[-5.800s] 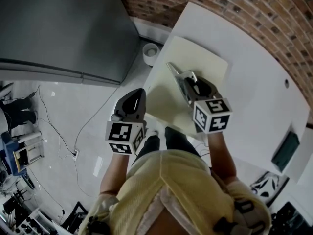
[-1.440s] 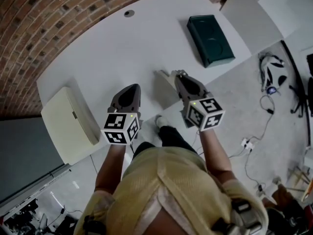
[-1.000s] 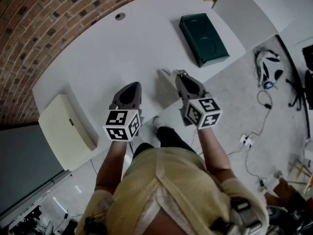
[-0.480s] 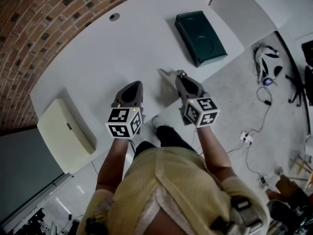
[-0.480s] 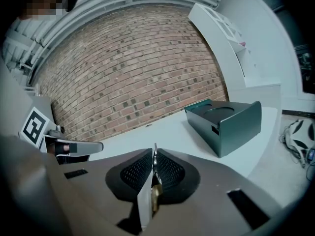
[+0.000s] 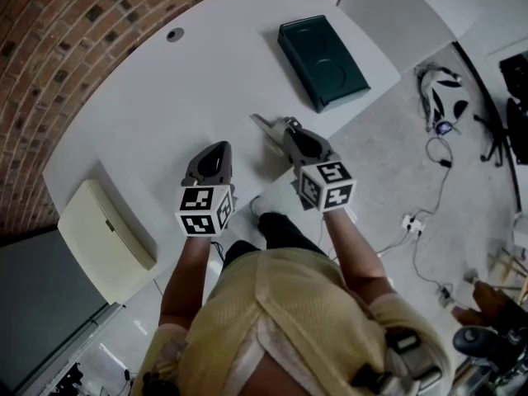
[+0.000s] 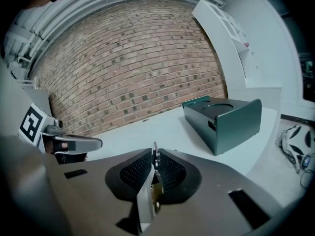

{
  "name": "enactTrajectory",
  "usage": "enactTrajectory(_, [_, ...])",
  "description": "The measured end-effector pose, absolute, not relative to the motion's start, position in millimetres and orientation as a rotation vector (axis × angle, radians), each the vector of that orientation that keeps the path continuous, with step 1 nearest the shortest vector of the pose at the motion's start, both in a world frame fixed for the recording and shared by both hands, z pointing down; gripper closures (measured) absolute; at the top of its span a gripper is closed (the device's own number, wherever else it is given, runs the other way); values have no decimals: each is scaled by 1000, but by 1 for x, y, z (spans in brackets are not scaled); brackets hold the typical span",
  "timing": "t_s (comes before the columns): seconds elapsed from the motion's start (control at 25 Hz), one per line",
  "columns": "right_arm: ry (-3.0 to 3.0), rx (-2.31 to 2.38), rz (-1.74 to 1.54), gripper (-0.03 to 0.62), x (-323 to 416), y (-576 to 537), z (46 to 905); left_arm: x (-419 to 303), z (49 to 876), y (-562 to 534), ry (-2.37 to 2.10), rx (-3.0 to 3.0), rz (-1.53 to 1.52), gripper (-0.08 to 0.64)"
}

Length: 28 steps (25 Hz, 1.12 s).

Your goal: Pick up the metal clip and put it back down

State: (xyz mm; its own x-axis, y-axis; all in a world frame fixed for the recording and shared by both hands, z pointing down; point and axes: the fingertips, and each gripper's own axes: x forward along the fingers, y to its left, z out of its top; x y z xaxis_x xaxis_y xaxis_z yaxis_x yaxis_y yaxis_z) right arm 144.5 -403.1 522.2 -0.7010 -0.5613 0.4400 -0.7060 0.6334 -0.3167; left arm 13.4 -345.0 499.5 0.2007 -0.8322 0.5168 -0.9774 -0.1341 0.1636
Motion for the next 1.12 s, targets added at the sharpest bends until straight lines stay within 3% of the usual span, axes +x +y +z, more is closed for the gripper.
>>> enactTrajectory(1.12, [-2493, 1108, 629, 528, 165, -419, 532, 28, 511, -355, -1610, 1998, 392, 555])
